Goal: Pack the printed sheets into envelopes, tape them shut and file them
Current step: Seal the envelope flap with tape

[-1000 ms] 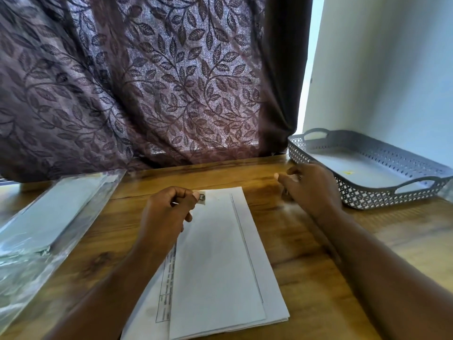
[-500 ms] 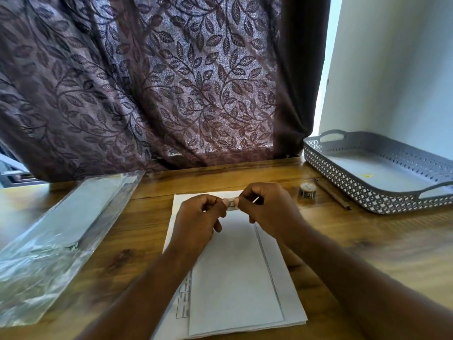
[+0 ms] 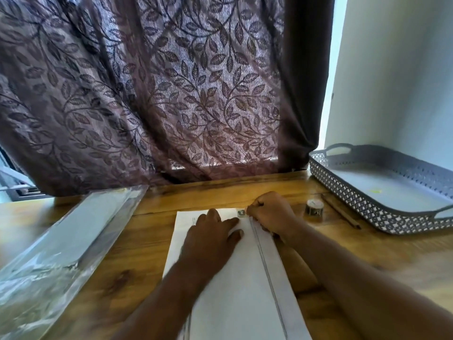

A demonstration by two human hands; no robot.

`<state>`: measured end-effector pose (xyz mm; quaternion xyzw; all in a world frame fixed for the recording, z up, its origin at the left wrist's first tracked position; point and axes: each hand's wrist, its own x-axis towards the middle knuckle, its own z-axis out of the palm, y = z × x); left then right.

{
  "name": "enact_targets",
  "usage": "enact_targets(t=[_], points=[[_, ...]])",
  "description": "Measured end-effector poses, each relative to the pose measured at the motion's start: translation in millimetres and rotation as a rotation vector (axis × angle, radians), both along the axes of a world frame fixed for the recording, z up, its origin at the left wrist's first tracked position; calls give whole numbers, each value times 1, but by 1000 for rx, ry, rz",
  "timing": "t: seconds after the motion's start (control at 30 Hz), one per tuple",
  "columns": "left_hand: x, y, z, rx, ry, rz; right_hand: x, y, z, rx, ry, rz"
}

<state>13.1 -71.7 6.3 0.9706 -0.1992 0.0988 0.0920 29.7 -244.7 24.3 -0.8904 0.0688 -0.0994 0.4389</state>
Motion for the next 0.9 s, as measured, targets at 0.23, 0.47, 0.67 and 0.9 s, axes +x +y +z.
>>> enact_targets(t=[0.23, 0.47, 0.67, 0.9], points=[[7, 6, -9, -80, -58, -47, 17, 8, -12, -260, 7, -45], [9, 5, -12, -118, -57, -14, 22, 8, -15, -277, 7, -57], [10, 4, -9, -40, -60, -46, 24, 8, -16, -275, 7, -62], [9, 4, -8, -38, -32, -43, 26, 8, -15, -264, 16, -49]])
